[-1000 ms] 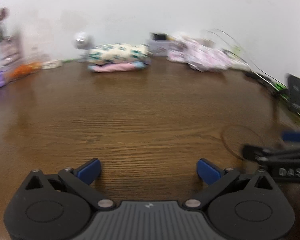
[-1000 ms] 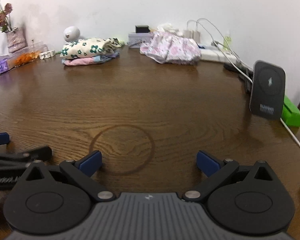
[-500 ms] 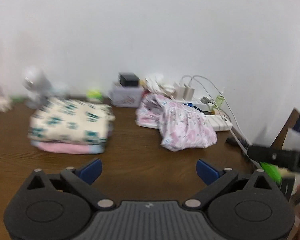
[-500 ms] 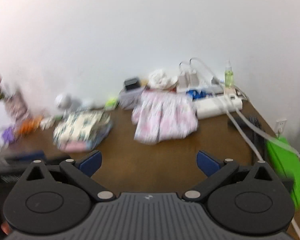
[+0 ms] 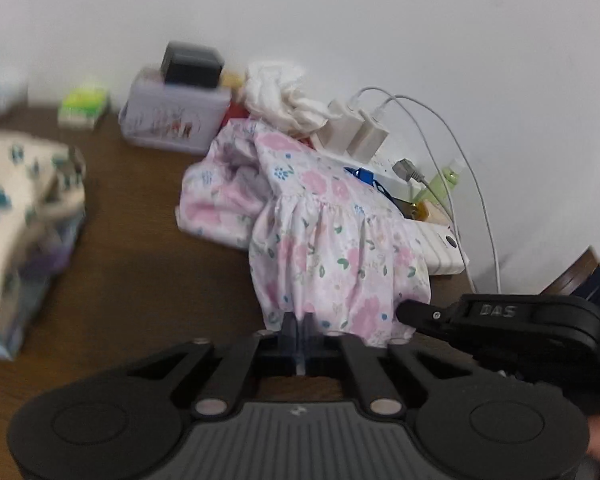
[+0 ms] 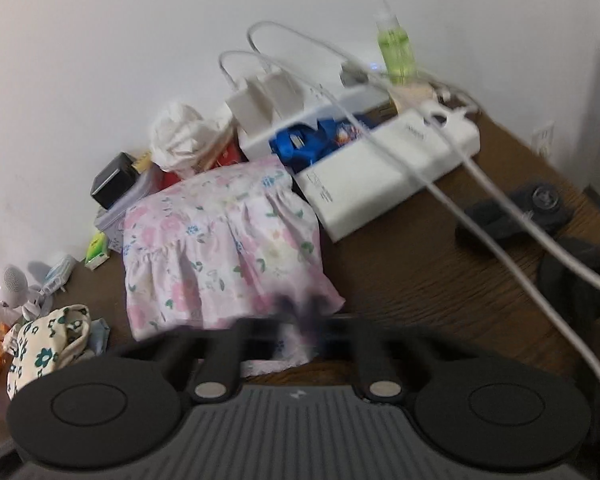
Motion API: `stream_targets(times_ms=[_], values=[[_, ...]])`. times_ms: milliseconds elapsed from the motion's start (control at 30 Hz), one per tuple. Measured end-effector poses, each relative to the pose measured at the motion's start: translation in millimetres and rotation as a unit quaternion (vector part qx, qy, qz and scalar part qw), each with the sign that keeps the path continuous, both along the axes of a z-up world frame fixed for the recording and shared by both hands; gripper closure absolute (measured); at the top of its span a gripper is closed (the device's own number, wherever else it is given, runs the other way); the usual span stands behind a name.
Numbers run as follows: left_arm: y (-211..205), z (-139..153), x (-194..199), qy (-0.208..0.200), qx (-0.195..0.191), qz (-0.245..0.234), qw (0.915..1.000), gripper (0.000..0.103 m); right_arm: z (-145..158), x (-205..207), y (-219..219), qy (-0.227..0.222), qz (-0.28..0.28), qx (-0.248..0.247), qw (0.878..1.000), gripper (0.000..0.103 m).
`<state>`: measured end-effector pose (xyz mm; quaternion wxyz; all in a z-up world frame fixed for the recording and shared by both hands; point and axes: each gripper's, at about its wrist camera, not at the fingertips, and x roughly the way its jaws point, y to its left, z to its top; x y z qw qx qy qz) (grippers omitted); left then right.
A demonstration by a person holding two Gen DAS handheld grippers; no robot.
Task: Fold clothes
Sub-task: 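Reach both grippers to the pink floral dress and grasp it, then lift the dress high with both grippers to shake it out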
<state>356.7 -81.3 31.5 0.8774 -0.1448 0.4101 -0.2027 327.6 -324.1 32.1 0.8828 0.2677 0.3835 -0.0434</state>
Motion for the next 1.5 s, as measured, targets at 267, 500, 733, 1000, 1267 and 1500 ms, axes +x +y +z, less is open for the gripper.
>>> stream_targets(times_ms=[267, 500, 733, 1000, 1267, 1500], values=[[46, 103, -75, -0.11, -0.114, 0.022, 0.9871, 0.103, 103, -78, 34, -0.155, 0.111, 0.012, 0.982, 0.103], [86, 284, -242, -0.311, -0.158, 0.008, 0.937, 0.103, 292, -237, 65, -0.344, 0.228, -0.026, 0.911, 0.103], [125, 381, -409, -0.449, -0.164, 0.022, 0.878, 0.103, 410, -421, 91, -0.457, 0.252, -0.11, 0.846, 0.103], [118, 417, -476, -0.512, -0.104, 0.054, 0.8509, 0.103, 456, -498, 110, -0.505, 0.258, -0.14, 0.812, 0.103], [86, 321, -312, -0.365, 0.021, 0.123, 0.9228, 0.1, 373, -318, 104, -0.338, 0.222, -0.133, 0.905, 0.103], [135, 137, -242, -0.181, 0.122, 0.095, 0.9713, 0.074, 178, -178, 95, -0.114, 0.204, -0.171, 0.957, 0.052]])
